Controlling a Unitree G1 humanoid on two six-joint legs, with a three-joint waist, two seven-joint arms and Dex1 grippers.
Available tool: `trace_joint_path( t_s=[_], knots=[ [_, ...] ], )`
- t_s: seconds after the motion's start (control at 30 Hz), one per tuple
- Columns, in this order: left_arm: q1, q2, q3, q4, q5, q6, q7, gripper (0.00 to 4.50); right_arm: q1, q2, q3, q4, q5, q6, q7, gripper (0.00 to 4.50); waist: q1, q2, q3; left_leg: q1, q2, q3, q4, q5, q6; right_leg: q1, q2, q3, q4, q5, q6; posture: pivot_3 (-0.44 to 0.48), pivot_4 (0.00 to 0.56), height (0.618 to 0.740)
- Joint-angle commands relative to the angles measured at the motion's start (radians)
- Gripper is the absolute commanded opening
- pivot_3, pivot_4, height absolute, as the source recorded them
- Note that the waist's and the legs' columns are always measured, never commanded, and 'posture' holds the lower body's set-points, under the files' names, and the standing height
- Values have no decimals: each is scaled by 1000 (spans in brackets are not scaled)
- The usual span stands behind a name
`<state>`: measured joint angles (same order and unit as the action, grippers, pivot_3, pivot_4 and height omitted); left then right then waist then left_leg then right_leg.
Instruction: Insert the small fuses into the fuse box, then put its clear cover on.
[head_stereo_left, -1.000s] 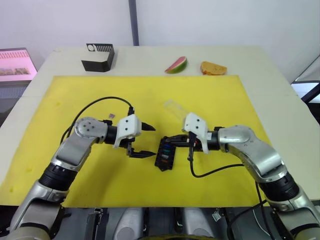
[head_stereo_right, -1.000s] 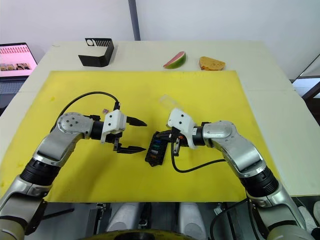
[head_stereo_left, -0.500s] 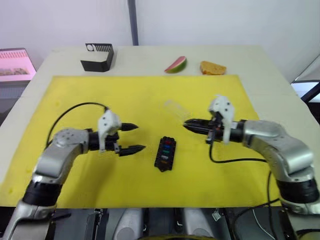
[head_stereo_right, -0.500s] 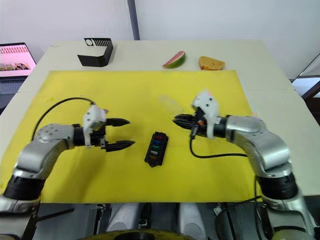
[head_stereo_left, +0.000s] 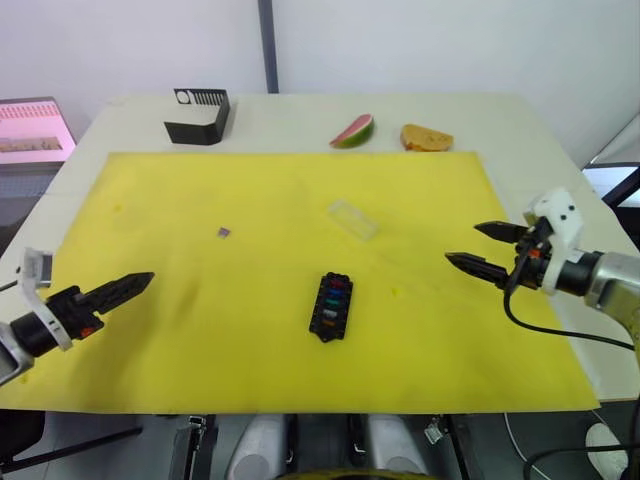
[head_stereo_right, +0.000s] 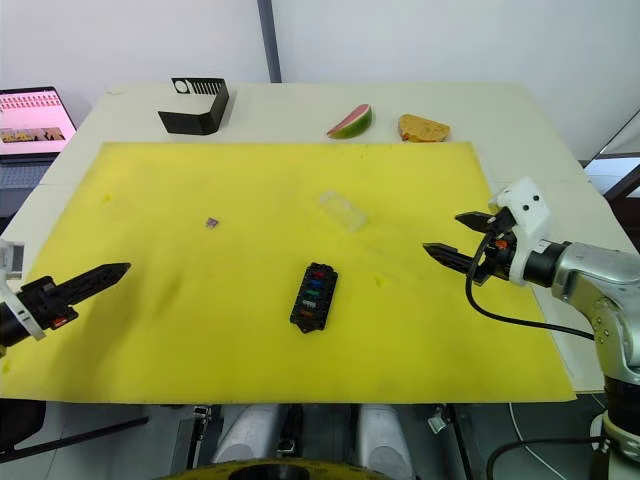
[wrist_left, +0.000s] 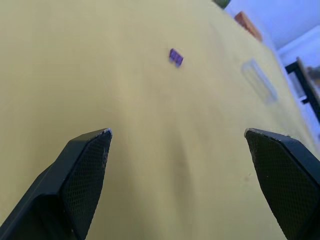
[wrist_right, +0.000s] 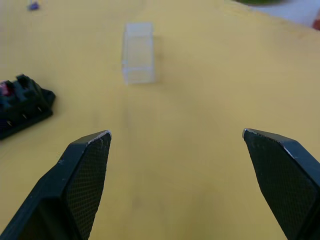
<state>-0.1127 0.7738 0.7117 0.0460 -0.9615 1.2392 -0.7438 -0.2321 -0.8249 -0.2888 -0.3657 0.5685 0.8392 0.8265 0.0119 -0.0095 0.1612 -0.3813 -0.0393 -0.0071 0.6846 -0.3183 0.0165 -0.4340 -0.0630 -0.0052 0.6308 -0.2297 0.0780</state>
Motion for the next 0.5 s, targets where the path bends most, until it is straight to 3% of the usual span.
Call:
trace_joint_path(
  t_s=[0.03,0.23,0.4,0.5],
  knots=[
    [-157,-12,-52,111,-41,110,64,4500,-101,60,126,-74,35,-17,3,4449,0,0,0,0,0,0,0,0,0,0,0,0,0,0,0,0,150,740],
    [-419,-59,-64,405,-21,237,151,4500,-264,225,348,-56,-17,-48,-41,4449,-4,-1,0,-5,-1,0,0,5,-8,-7,1,0,2,0,0,0,150,740],
    [-565,-96,-31,622,12,254,236,4500,-318,295,423,-24,-61,-80,-70,4449,-1,-2,-1,-9,-2,0,1,5,-9,-11,0,0,3,0,0,0,150,740],
    [-581,-127,-48,649,46,211,265,4500,-338,313,446,-7,-93,-109,-80,4449,-2,-2,-1,-9,-2,0,1,5,-9,-10,0,0,3,0,0,0,150,740]
  ],
)
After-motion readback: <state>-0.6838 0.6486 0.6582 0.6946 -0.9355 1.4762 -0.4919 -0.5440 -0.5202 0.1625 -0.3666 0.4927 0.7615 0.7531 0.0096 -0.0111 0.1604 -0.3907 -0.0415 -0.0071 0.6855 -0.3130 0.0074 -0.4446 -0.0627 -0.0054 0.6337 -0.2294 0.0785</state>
